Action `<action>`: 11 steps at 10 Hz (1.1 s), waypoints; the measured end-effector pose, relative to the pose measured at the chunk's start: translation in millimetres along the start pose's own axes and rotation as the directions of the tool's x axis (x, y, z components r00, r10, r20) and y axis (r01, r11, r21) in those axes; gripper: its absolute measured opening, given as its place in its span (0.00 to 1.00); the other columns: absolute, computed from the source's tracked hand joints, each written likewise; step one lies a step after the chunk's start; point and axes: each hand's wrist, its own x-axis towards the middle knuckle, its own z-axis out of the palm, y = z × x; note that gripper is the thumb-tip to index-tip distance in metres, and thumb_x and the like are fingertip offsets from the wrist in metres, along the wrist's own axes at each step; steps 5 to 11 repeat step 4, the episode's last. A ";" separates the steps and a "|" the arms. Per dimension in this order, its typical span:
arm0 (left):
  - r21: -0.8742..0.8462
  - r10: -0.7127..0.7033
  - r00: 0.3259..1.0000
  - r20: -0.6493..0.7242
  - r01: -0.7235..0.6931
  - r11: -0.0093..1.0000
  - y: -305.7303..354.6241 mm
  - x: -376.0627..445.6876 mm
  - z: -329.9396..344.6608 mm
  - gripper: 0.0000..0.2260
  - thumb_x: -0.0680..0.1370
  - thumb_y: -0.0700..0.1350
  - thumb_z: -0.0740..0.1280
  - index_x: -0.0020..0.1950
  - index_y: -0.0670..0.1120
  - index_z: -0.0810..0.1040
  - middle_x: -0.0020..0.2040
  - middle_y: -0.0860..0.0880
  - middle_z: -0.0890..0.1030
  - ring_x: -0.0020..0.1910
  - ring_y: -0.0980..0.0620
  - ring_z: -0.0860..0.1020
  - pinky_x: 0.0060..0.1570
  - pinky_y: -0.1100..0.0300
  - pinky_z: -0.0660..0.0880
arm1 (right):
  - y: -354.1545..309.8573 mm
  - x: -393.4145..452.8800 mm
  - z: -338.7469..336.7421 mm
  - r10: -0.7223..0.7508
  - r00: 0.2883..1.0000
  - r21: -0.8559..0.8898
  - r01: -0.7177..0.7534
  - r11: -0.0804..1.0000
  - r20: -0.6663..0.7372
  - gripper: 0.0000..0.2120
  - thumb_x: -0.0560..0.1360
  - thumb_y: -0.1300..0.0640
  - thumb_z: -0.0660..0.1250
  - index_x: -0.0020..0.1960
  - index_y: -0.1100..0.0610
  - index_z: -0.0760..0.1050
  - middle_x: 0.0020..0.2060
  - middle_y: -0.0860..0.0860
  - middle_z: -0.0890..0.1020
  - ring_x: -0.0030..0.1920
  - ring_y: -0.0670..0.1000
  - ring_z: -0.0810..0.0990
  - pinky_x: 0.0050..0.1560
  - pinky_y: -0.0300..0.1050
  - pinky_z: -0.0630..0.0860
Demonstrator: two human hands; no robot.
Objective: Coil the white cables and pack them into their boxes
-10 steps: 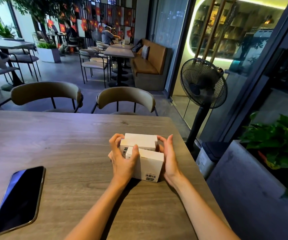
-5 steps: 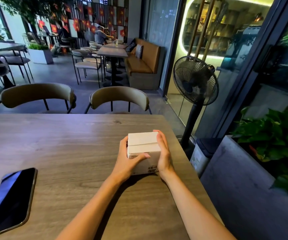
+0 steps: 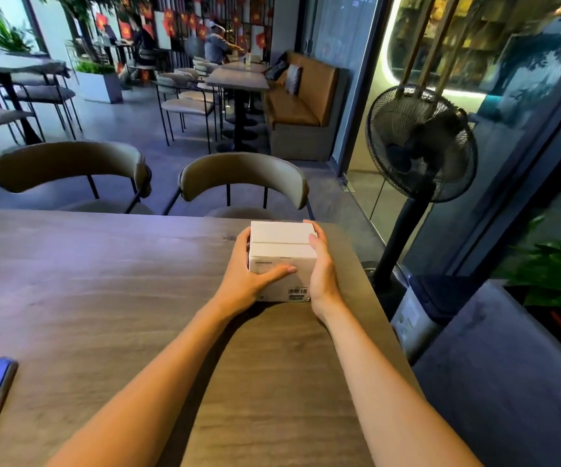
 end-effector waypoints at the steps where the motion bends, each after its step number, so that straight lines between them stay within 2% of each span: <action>1: -0.036 -0.008 1.000 -0.003 0.008 0.999 -14.5 35.8 1.3 0.42 0.71 0.54 0.81 0.77 0.45 0.62 0.71 0.48 0.74 0.71 0.46 0.73 0.70 0.43 0.72 | 6.2 41.5 3.3 -0.008 1.000 0.048 0.007 0.999 0.007 0.26 0.76 0.34 0.57 0.72 0.38 0.70 0.62 0.47 0.82 0.61 0.51 0.82 0.61 0.54 0.80; 2: -0.068 -0.024 1.000 0.005 0.024 0.997 -12.6 46.3 -0.5 0.43 0.72 0.53 0.79 0.77 0.41 0.59 0.72 0.45 0.73 0.72 0.43 0.73 0.70 0.37 0.71 | 5.2 60.3 4.0 -0.006 1.000 0.050 0.005 0.999 0.025 0.25 0.76 0.36 0.58 0.71 0.39 0.71 0.60 0.46 0.83 0.59 0.51 0.83 0.57 0.52 0.81; 3: -0.195 -0.057 0.994 0.089 0.073 0.978 18.4 38.3 -7.8 0.43 0.73 0.54 0.77 0.79 0.42 0.56 0.74 0.45 0.72 0.74 0.42 0.71 0.71 0.39 0.70 | -10.3 59.2 -0.7 0.080 0.994 0.022 -0.082 0.996 0.068 0.26 0.76 0.38 0.60 0.74 0.39 0.69 0.64 0.47 0.80 0.60 0.49 0.83 0.54 0.47 0.81; 4: -0.217 -0.135 0.990 0.040 0.140 0.966 53.1 36.6 -18.4 0.40 0.76 0.67 0.66 0.81 0.52 0.54 0.79 0.59 0.65 0.77 0.59 0.65 0.76 0.48 0.65 | -42.7 57.3 -12.5 0.094 0.995 -0.012 -0.094 0.995 -0.032 0.30 0.77 0.34 0.57 0.78 0.36 0.61 0.74 0.46 0.72 0.71 0.47 0.74 0.69 0.49 0.72; 11: -0.217 -0.135 0.990 0.040 0.140 0.966 53.1 36.6 -18.4 0.40 0.76 0.67 0.66 0.81 0.52 0.54 0.79 0.59 0.65 0.77 0.59 0.65 0.76 0.48 0.65 | -42.7 57.3 -12.5 0.094 0.995 -0.012 -0.094 0.995 -0.032 0.30 0.77 0.34 0.57 0.78 0.36 0.61 0.74 0.46 0.72 0.71 0.47 0.74 0.69 0.49 0.72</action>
